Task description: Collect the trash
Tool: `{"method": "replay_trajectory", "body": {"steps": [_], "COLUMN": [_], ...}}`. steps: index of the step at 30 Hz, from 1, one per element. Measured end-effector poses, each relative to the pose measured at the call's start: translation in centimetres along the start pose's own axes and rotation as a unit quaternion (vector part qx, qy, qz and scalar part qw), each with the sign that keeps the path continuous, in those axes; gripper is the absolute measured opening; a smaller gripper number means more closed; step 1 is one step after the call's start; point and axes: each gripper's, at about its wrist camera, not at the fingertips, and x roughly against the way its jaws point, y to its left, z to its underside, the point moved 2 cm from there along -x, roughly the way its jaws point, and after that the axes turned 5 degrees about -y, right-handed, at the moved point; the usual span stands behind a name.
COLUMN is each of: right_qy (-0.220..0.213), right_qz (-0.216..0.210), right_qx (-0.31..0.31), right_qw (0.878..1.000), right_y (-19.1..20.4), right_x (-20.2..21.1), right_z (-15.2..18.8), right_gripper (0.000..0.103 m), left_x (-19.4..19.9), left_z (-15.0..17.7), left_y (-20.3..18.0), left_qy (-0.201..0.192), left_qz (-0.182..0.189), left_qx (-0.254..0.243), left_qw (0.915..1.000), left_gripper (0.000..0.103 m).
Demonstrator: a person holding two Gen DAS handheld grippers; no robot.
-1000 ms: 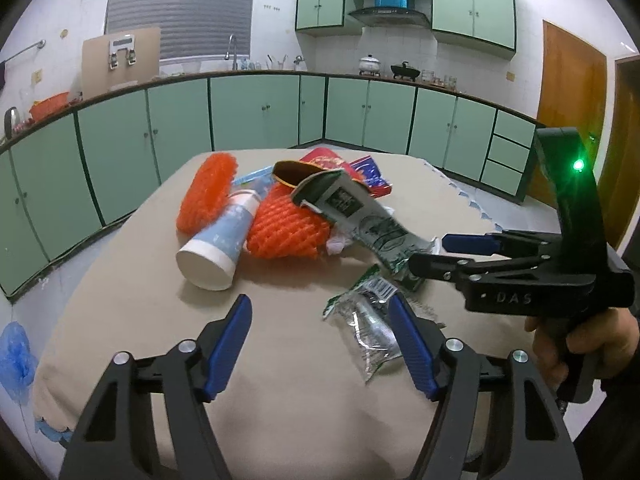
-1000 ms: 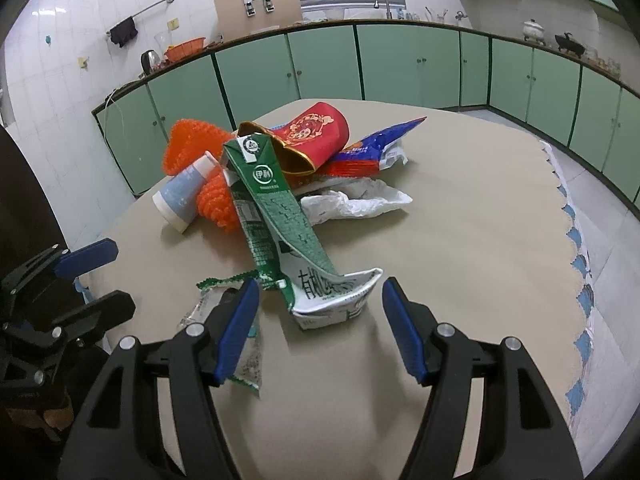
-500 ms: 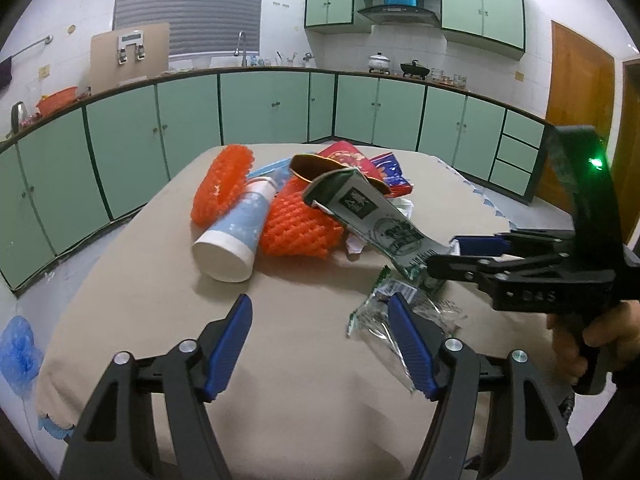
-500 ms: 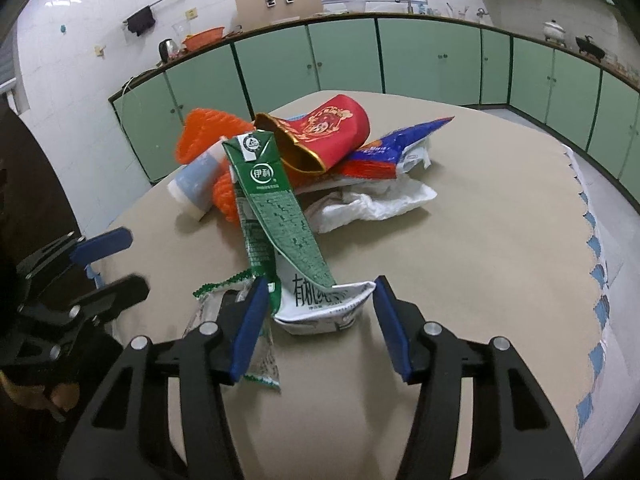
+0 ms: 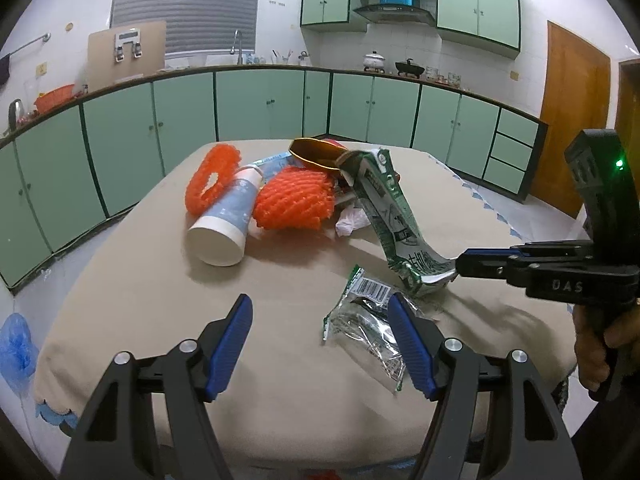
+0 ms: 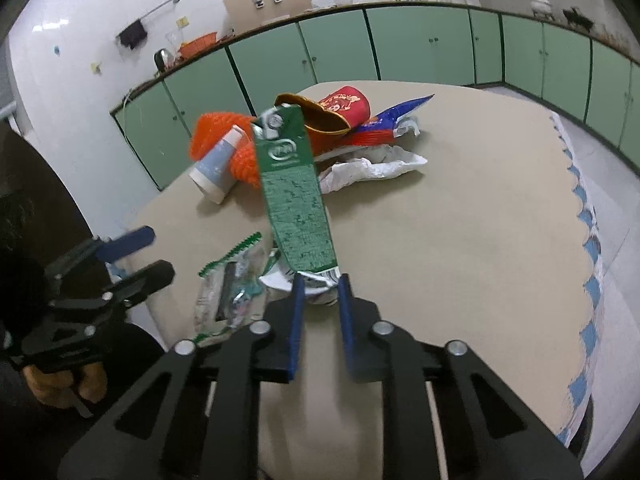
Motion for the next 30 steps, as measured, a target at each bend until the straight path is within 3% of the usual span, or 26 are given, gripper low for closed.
{"method": "replay_trajectory", "body": {"steps": [4, 8, 10, 11, 13, 18, 22, 30], "right_qy": [0.002, 0.013, 0.011, 0.005, -0.012, -0.013, 0.008, -0.015], "right_qz": [-0.008, 0.003, 0.008, 0.014, 0.034, 0.037, 0.029, 0.026], "right_qx": [-0.008, 0.003, 0.005, 0.009, 0.022, 0.022, 0.017, -0.019], "right_qw": [1.000, 1.000, 1.000, 1.000, 0.999, 0.999, 0.999, 0.999], "right_y": [0.2, 0.3, 0.2, 0.4, 0.9, 1.1, 1.0, -0.5], "right_x": [0.3, -0.3, -0.8, -0.8, -0.7, -2.1, -3.7, -0.4], "right_z": [-0.3, -0.1, 0.0, -0.1, -0.4, -0.8, -0.7, 0.2], "right_gripper": [0.007, 0.015, 0.037, 0.044, 0.069, 0.070, 0.050, 0.049], "left_x": [0.2, 0.1, 0.0, 0.1, 0.1, 0.0, 0.0, -0.3], "left_z": [0.0, 0.0, 0.0, 0.1, 0.1, 0.0, 0.1, 0.4], "left_y": [-0.1, -0.2, -0.3, -0.2, -0.2, -0.1, -0.1, -1.8], "left_qy": [-0.002, -0.002, -0.001, -0.002, -0.002, -0.003, -0.003, 0.004], "left_qz": [0.001, 0.000, 0.000, 0.001, 0.001, 0.001, 0.001, 0.020], "left_qx": [-0.001, 0.000, 0.000, 0.000, -0.001, 0.000, 0.000, -0.007], "left_qw": [1.0000, 1.0000, 1.0000, 1.0000, 1.0000, 1.0000, 1.0000, 0.9998], "left_gripper": [0.069, 0.069, 0.069, 0.069, 0.069, 0.069, 0.069, 0.069]}}
